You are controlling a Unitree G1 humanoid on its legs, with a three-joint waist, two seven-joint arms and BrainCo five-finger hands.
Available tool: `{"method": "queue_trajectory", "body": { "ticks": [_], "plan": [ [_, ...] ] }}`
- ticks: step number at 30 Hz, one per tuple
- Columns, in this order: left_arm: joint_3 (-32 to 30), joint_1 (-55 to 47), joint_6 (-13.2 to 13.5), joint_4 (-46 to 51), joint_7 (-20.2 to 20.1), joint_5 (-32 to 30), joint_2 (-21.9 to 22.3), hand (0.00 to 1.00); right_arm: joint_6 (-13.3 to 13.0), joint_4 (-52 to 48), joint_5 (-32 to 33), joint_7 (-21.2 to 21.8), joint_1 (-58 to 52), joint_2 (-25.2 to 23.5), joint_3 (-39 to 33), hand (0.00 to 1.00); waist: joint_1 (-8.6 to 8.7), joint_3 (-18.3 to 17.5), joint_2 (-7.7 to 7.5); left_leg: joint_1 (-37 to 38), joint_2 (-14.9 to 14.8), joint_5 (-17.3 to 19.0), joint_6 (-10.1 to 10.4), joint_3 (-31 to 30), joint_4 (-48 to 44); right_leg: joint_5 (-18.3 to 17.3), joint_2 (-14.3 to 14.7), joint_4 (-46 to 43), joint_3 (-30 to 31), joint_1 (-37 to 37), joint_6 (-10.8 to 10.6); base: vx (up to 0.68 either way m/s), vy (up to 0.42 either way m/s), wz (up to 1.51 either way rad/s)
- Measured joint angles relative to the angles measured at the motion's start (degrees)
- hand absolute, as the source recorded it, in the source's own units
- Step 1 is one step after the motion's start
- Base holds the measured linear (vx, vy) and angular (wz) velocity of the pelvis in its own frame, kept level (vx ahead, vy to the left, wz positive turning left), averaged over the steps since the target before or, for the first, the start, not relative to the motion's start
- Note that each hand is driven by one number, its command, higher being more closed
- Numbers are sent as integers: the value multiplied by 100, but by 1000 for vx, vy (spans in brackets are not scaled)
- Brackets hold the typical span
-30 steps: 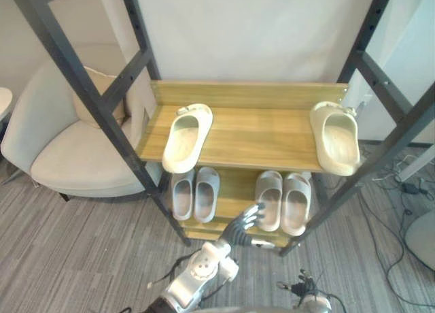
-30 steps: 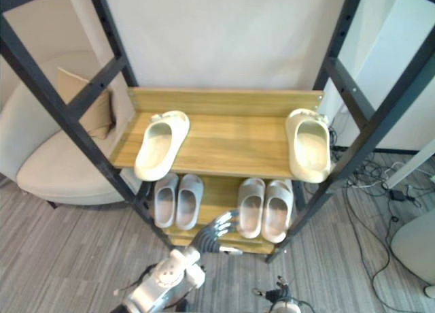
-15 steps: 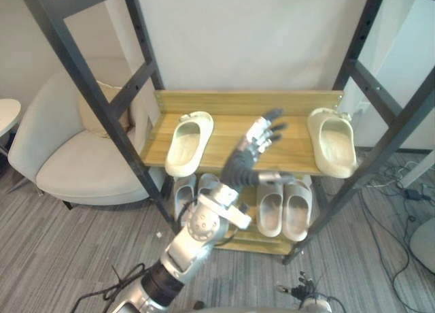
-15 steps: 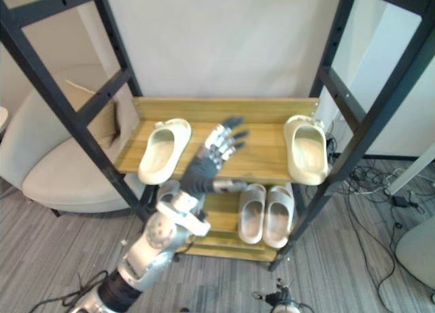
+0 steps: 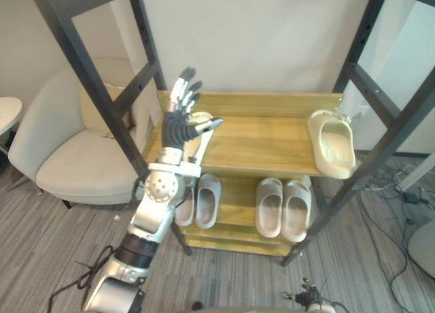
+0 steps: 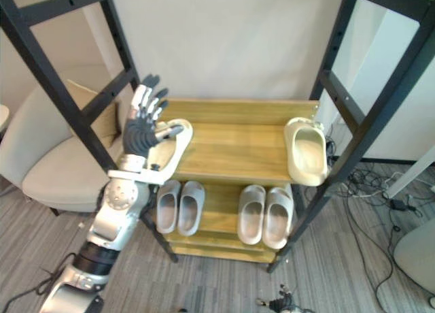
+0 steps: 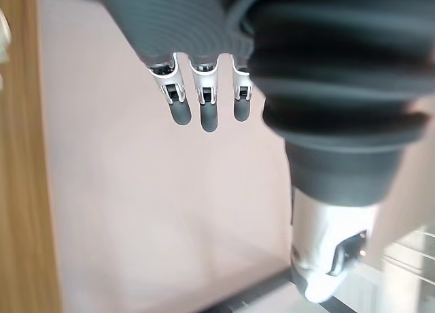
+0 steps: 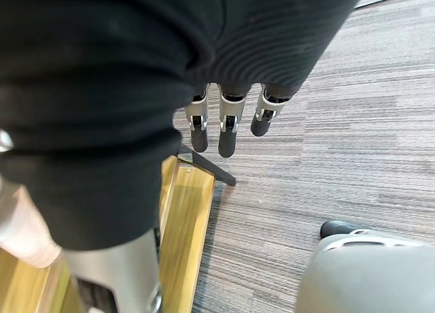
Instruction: Organize the slippers on the shoe rack
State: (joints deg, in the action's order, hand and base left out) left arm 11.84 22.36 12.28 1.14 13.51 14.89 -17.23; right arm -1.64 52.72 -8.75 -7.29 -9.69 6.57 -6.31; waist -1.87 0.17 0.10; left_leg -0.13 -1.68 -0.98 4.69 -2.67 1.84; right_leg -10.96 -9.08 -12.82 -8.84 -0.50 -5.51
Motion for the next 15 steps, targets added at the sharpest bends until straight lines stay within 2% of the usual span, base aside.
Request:
{"method": "queue_trajectory", "body": {
  "ticks": [6,15],
  "plan": [
    [-304,421,-88,-372,-2,0,-536,0,4,-32,36,19,-48,-7,1,0,1,-16,-46,-132,-1,0,0,21,-3,3,1,-7,17,-143,4,1,0,-1],
    [-349,966,-194,-973,-26,36,-1180,0,16,-492,215,46,-91,-104,5,0,-12,32,-130,-316,-77,5,5,190,-10,90,79,22,186,-399,67,1,-3,-10]
  ]
}}
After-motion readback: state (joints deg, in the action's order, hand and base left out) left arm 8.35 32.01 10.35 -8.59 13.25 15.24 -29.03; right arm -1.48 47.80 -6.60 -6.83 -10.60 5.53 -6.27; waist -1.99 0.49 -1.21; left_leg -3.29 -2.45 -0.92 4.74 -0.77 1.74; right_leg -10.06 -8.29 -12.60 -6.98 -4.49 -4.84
